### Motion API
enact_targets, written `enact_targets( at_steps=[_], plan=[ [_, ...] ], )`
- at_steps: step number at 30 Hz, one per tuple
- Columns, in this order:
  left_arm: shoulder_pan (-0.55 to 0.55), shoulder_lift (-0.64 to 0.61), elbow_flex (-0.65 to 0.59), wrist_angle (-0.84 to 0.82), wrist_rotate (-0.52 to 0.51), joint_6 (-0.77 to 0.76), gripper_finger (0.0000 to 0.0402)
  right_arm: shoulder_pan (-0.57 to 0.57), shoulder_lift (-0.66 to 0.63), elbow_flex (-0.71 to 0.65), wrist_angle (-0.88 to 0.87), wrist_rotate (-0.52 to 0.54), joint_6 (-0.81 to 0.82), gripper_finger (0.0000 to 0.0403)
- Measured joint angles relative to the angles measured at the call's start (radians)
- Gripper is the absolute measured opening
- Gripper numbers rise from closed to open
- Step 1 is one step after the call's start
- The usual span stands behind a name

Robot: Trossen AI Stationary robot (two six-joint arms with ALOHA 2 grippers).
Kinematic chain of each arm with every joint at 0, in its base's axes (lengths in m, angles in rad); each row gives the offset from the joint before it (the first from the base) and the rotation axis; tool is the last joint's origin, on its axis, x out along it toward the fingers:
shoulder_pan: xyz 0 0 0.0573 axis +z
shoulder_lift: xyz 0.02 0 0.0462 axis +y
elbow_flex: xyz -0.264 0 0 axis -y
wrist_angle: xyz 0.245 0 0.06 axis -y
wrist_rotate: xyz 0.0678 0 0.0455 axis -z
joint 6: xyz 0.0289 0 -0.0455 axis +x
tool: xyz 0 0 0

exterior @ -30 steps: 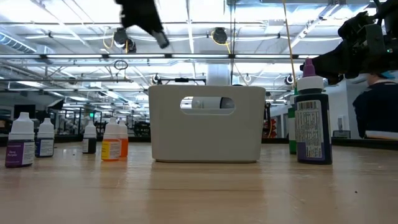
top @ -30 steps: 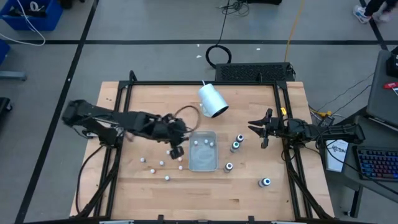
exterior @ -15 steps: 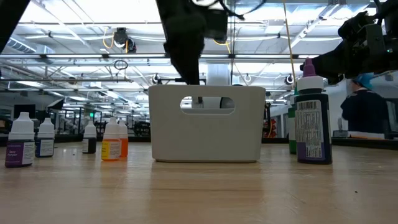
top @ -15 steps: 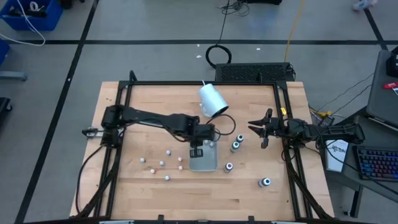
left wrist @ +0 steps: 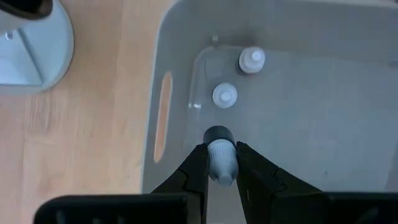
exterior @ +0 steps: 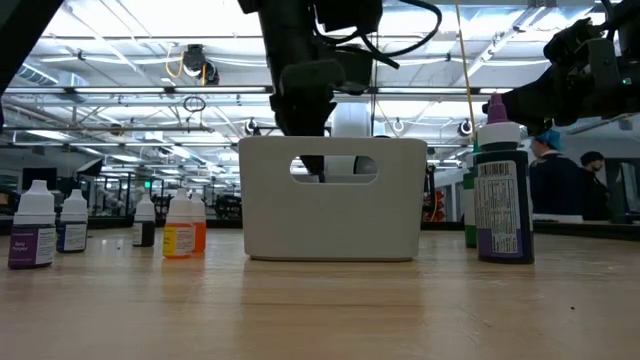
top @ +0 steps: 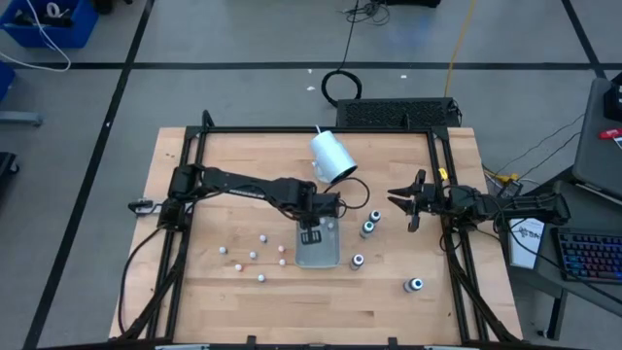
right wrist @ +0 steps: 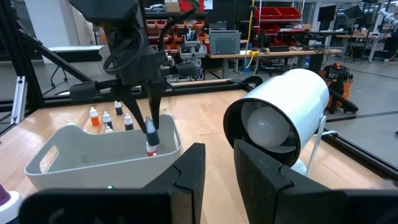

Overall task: Pick & Place food coloring
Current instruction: Put the small green food coloring bottle into the gray bin

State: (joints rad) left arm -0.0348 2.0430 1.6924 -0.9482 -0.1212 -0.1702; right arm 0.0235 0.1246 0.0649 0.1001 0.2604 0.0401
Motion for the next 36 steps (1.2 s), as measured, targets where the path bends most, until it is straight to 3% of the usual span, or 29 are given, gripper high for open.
enact_targets(
  at_steps=[9,36],
  plan=[
    [-0.007,0.029,-0.003,0.026,0.052,0.003,0.0059,0.000,0.000,0.000,0.000,0.000,0.000,0.0077],
    [-0.013,0.065,-0.002,0.032,0.061,-0.024,0.0059,0.000,0.000,0.000,0.000,0.000,0.000,0.0077]
  ],
)
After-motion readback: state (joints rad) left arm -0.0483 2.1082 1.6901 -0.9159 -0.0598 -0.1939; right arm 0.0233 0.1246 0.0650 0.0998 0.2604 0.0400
